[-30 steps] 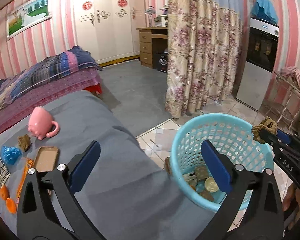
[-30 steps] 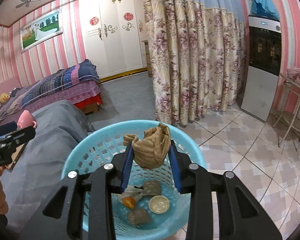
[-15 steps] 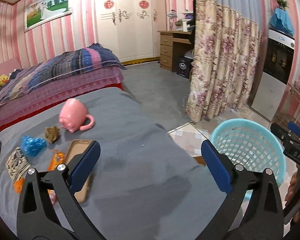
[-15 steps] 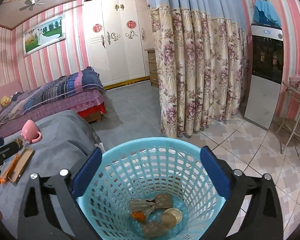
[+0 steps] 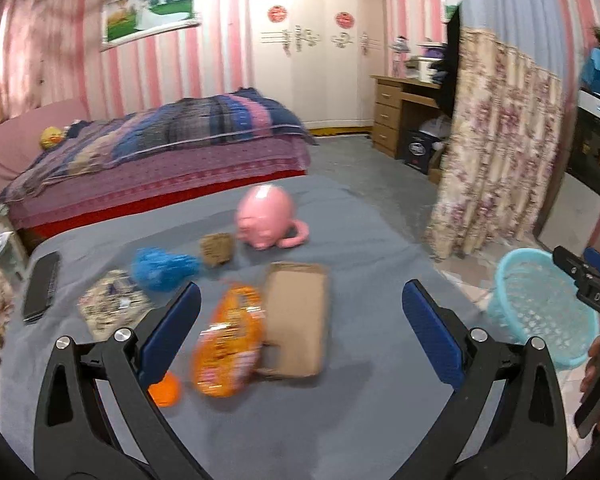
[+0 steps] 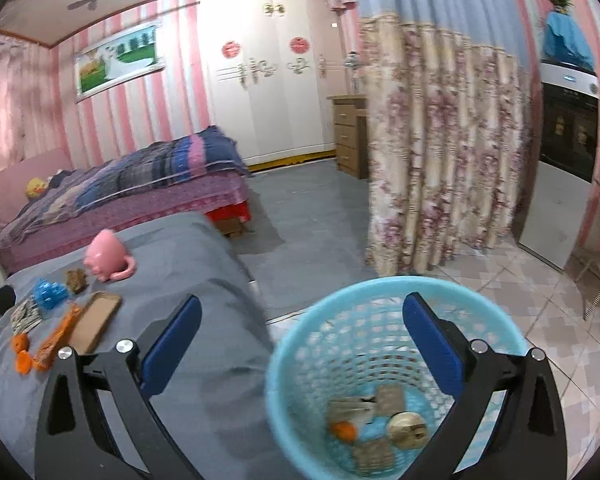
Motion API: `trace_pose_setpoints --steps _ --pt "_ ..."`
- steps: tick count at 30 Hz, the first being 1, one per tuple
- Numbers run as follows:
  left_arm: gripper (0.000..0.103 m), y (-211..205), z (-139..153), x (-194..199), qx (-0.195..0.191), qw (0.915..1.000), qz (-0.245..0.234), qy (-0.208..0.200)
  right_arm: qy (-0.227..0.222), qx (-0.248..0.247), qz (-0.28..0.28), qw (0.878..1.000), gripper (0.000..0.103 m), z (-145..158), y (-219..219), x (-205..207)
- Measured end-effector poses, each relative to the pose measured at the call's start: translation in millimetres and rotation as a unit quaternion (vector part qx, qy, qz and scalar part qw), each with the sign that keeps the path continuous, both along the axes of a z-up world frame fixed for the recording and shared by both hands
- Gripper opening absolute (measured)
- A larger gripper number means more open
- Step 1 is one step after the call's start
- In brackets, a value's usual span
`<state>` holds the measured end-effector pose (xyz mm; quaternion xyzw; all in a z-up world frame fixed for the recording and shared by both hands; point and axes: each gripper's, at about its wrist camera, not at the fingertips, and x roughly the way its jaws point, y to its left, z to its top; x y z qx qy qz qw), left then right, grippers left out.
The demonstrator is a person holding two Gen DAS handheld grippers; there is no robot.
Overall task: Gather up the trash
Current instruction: 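Move both grippers back over the table items, then grasp the whole orange with the left gripper while the right gripper grasps the orange snack wrapper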
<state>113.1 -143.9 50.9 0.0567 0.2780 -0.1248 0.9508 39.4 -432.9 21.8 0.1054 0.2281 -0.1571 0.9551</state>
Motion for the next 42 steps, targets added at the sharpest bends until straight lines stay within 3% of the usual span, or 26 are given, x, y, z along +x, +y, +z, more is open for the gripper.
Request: trace_pose_setpoints --steps 11,24,34,42 --pt "0.097 108.6 -20.5 11.4 0.016 0.9965 0.081 0.01 -0.003 -0.018 0.076 0.997 0.098 0.4 93.2 30.6" --pt "0.097 200.2 -70.4 37.5 -0.01 0.9823 0.17 0.077 0.018 -0.015 0.136 0.99 0.099 -4.4 179.3 77.7" --pt "0.097 218.9 -85.9 44.7 -0.008 0.9778 0.185 0.098 0.046 -0.022 0.17 0.984 0.099 -22.8 211.5 98.6" --pt "0.097 207.5 -104.5 58.9 -0.003 0.9753 0.175 0.135 0.055 -0.023 0.123 0.991 0.099 -35.0 194.6 103.6"
